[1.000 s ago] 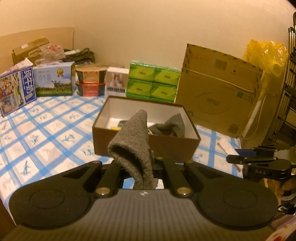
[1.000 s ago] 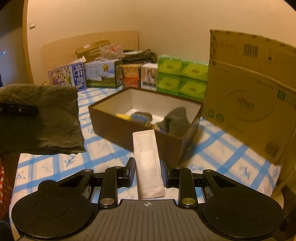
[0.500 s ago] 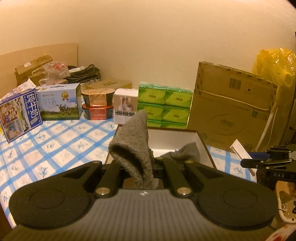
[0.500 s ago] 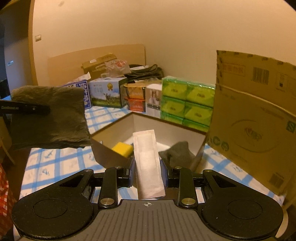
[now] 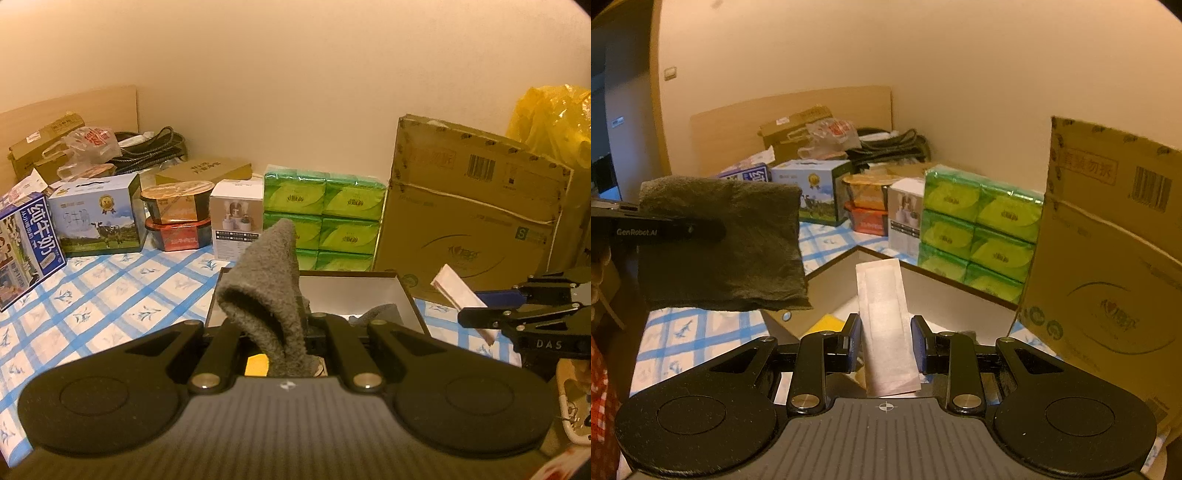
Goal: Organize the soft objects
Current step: 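Carry the grey towel and white pad packet over the brown box with both grippers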
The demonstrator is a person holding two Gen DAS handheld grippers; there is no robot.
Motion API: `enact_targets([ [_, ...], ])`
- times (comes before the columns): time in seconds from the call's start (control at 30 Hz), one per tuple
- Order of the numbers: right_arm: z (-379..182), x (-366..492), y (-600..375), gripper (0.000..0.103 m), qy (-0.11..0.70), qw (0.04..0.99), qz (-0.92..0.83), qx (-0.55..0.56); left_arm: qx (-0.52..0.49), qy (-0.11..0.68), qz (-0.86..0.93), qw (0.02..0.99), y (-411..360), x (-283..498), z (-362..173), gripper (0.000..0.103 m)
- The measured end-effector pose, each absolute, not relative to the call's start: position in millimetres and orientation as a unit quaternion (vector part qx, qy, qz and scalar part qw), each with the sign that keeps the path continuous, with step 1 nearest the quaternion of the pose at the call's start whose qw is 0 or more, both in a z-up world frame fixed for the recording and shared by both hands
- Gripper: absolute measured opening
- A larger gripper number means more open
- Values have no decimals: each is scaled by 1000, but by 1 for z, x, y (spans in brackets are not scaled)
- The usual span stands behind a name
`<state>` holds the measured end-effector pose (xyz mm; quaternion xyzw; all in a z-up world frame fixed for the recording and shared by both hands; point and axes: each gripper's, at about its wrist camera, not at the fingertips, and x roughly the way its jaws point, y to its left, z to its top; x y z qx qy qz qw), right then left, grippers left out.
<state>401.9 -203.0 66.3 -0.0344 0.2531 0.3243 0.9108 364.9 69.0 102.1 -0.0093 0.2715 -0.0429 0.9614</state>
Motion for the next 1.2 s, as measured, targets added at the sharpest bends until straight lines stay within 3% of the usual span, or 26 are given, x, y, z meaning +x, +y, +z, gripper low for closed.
enact_targets([
  [0.53, 45, 469, -179, 30, 312, 902, 298, -7, 16, 280, -21, 960, 63, 442, 90, 4],
  [1.2, 6, 525, -147, 30, 366, 889, 275, -11, 36, 321, 15, 946, 80, 512, 29, 4],
])
